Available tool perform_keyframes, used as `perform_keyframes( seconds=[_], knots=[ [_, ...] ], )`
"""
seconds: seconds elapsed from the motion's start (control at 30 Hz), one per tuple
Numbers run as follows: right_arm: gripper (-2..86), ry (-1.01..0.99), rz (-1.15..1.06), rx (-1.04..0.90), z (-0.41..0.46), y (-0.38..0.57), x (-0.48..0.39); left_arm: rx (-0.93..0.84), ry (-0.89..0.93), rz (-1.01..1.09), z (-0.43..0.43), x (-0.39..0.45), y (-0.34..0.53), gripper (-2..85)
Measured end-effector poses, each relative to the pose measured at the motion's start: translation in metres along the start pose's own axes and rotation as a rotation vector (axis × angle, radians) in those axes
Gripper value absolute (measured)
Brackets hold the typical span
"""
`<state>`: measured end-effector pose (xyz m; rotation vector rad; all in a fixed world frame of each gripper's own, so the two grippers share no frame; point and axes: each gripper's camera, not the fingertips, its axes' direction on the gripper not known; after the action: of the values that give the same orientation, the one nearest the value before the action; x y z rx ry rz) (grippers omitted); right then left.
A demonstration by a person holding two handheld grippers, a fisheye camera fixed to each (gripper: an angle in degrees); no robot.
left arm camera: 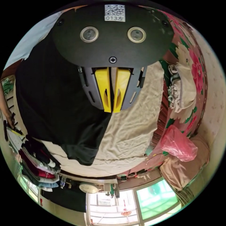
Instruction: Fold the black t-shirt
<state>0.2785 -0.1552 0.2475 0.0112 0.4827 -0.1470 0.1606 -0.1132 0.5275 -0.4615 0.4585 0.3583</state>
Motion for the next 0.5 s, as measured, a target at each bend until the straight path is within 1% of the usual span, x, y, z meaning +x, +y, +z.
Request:
perform_keyframes(
  seconds=[0.07, 0.13, 0.17, 0.27, 0.37, 0.4, 0.5],
  knots=[
    [8.1, -0.035, 0.035, -0.029, 0.014, -0.002, 0.023, -0.102, 0.085, -0.003, 0.02, -0.007, -0.015, 7.4],
    [9.0, -0.067, 0.056, -0.035, 0.028, -0.004, 0.036, -0.153, 0.114, 0.006, 0.033, -0.006, -0.018, 8.3],
    [9.9, -0.101, 0.072, -0.054, 0.039, -0.006, 0.042, -0.172, 0.101, 0.012, 0.038, -0.004, -0.017, 8.5],
    [9.3, -0.12, 0.072, -0.125, 0.066, -0.005, 0.05, -0.173, 0.077, 0.005, 0.04, 0.0, -0.011, 8.2],
    [6.5, -0.123, 0.043, -0.167, 0.085, 0.003, 0.052, -0.166, 0.084, -0.019, 0.041, 0.0, -0.003, 7.1],
    [4.3, -0.107, 0.046, -0.15, 0.086, 0.007, 0.053, -0.166, 0.077, -0.021, 0.04, 0.0, -0.002, 6.8],
    [3.2, -0.065, -0.011, -0.141, 0.089, 0.019, 0.055, -0.171, 0.051, -0.014, 0.04, 0.001, 0.005, 5.7]
  ],
)
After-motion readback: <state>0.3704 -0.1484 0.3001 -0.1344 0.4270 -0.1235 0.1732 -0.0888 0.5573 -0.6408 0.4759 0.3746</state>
